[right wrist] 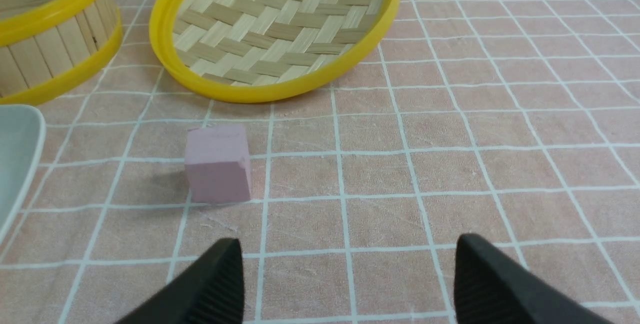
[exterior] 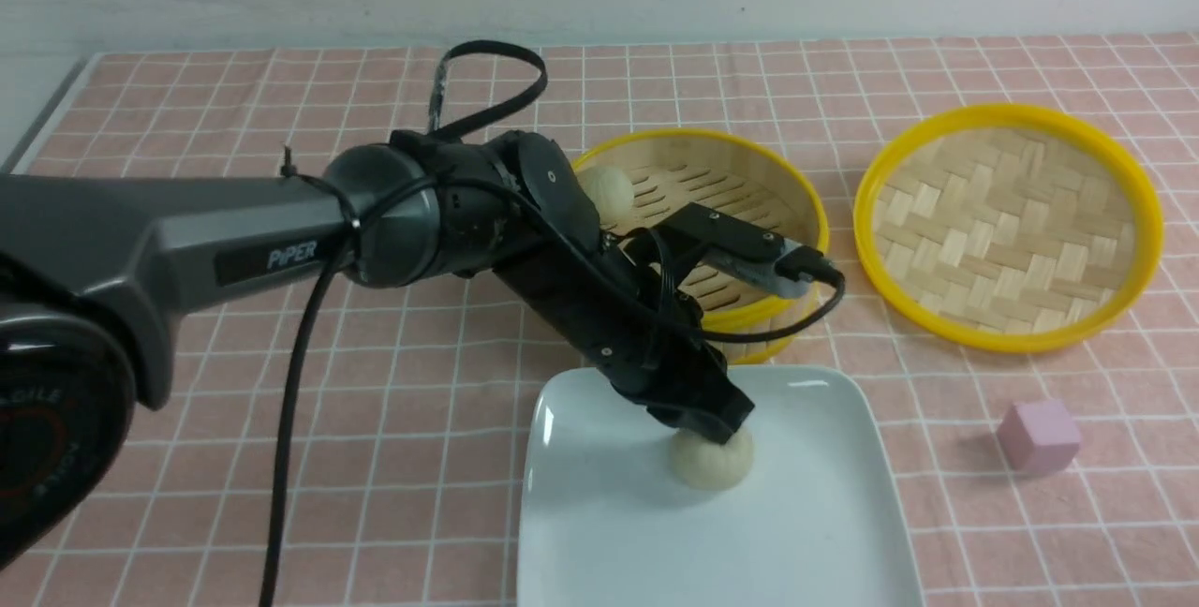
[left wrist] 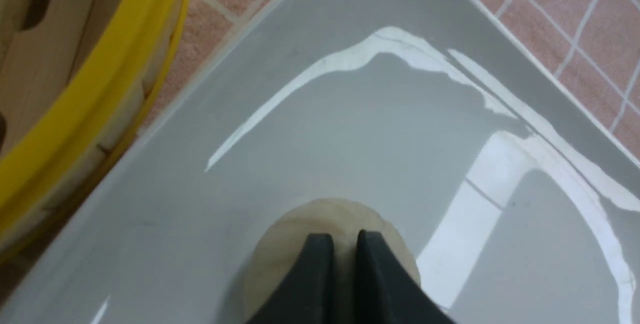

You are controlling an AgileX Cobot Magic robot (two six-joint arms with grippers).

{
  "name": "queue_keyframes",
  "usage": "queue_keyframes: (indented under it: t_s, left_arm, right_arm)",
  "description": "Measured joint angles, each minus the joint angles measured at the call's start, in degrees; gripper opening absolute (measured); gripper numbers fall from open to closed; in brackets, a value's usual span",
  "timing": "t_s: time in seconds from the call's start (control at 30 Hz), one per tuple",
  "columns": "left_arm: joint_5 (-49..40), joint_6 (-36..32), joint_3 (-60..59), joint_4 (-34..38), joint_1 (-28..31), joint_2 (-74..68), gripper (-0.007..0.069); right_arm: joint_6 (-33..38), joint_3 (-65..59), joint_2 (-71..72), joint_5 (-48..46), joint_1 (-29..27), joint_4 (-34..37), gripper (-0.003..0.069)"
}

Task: Put the steamed buns into the plate on the pink tablecloth.
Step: 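Carry the bun from the bamboo steamer to the plate with the left gripper, then reach into the bamboo steamer and grasp a bun with the left gripper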

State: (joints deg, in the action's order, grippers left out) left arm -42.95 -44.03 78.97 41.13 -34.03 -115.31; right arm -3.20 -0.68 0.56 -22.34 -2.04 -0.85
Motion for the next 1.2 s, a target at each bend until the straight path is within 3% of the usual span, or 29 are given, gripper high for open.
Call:
queue_keyframes:
  t_s: [0.23, 0.4, 0.6, 0.73, 0.83, 0.87, 0.93, 1.03, 1.07, 1.2]
  left_arm:
    - [-0.3, -1.1, 0.1, -0.4, 0.0, 0.6, 0.0268]
    - [0.1, -2.4, 0.1, -1.2, 0.0, 5.4, 0.0454]
    - [2.6, -2.1, 0.1, -2.1, 0.0, 11.0, 0.0519]
    - [7.8, 8.6, 0.1, -6.3, 0.1, 16.4, 0.0524]
    - [10.3, 20.0, 0.1, -14.5, 0.4, 18.9, 0.0524]
    - [10.5, 20.6, 0.1, -15.3, 0.4, 19.1, 0.0524]
    - [11.4, 28.6, 0.1, -27.2, 0.6, 21.0, 0.0524]
    - [11.4, 33.5, 0.1, -34.3, 0.6, 22.3, 0.0524]
    - [11.4, 38.7, 0.1, -39.9, 0.6, 23.4, 0.0524]
    - [10.8, 45.9, 0.1, -47.0, 0.6, 24.5, 0.0524]
  right_arm:
    - [0.0, 0.0, 0.0, 0.0, 0.0, -0.1, 0.0548]
    - [0.0, 0.0, 0.0, 0.0, 0.0, 0.0, 0.0548]
    - [0.0, 0.0, 0.0, 0.0, 0.0, 0.0, 0.0548]
    - [0.0, 0.0, 0.0, 0.0, 0.0, 0.0, 0.0548]
    - [0.0, 0.0, 0.0, 0.0, 0.0, 0.0, 0.0548]
    - [0.0, 0.0, 0.0, 0.0, 0.0, 0.0, 0.0548]
    - [0.0, 0.0, 0.0, 0.0, 0.0, 0.0, 0.0548]
    - [0.0, 0.0, 0.0, 0.0, 0.0, 0.0, 0.0548]
    - [0.0, 0.0, 0.0, 0.0, 0.0, 0.0, 0.0548]
    - [0.0, 0.0, 0.0, 0.0, 0.0, 0.0, 0.0548]
